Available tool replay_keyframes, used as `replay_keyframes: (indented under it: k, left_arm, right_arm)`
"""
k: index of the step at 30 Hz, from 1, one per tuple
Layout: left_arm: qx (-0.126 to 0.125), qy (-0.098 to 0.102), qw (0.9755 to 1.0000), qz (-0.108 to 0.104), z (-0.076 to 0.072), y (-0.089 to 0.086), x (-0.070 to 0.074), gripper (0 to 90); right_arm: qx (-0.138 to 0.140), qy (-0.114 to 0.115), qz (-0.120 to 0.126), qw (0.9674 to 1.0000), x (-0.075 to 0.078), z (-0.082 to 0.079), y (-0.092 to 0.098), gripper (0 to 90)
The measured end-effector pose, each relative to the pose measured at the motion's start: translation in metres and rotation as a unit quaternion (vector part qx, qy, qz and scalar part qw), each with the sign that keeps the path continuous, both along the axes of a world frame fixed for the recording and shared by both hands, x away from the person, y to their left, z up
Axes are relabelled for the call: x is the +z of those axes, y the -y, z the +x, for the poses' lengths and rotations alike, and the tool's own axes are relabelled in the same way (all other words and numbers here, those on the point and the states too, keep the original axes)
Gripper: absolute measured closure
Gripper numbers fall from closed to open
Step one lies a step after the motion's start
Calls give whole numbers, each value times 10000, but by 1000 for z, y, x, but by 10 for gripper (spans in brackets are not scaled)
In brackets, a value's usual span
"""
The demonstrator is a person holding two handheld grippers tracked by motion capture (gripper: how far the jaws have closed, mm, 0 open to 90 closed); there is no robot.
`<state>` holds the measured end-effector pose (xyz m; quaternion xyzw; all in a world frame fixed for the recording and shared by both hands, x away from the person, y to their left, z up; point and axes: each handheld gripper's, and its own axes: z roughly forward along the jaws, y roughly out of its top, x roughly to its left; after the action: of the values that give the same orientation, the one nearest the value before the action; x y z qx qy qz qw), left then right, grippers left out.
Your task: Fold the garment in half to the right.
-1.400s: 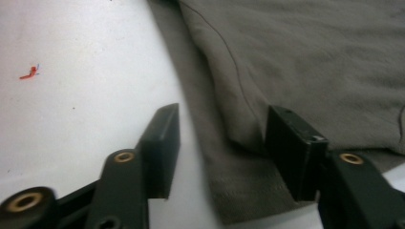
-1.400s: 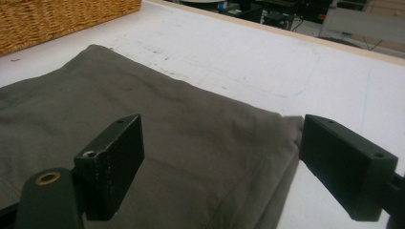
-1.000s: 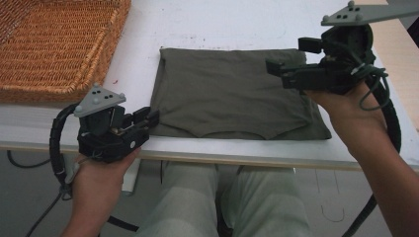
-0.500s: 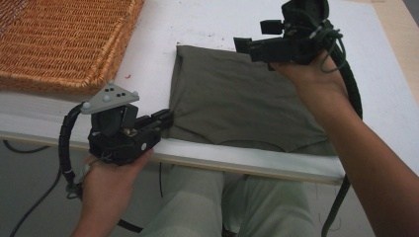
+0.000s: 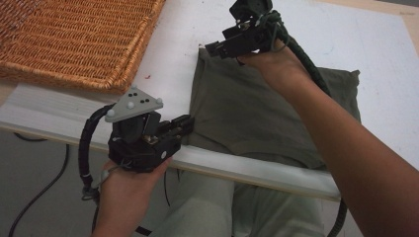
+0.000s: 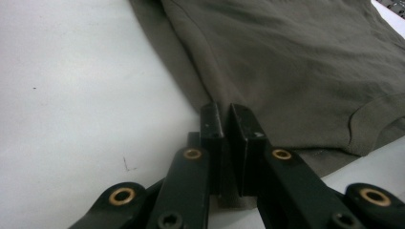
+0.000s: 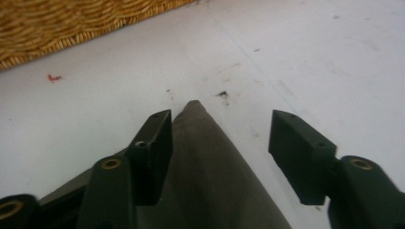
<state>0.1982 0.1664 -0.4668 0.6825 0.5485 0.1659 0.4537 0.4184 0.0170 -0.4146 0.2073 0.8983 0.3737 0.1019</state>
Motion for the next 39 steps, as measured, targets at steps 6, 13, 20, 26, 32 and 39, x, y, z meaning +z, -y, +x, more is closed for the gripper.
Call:
replay_keyframes:
  k: [6, 13, 20, 26, 32, 39]
  left_arm:
    - [-20, -25, 9999, -140, 0, -3, -1, 845]
    - [4, -99, 9994, -328, 1, -6, -1, 846]
    - [-79, 179, 9989, -432, -1, -4, 20, 847]
    - [-284, 402, 9980, -397, 5, 10, 41, 847]
    - [-592, 513, 9961, -401, 11, 34, 55, 847]
    - [-1066, 621, 9915, -418, 21, 72, 68, 847]
  right_arm:
    - [255, -175, -333, 9990, -11, 7, -18, 627]
    - [480, -27, -543, 9974, -15, 2, -24, 889]
    - [400, 183, 53, 9990, 5, -1, -6, 891]
    - [236, 294, 409, 9985, 20, -2, 18, 891]
    - [48, 380, 702, 9968, 29, -4, 48, 890]
    - [-226, 419, 1116, 9926, 39, -6, 94, 890]
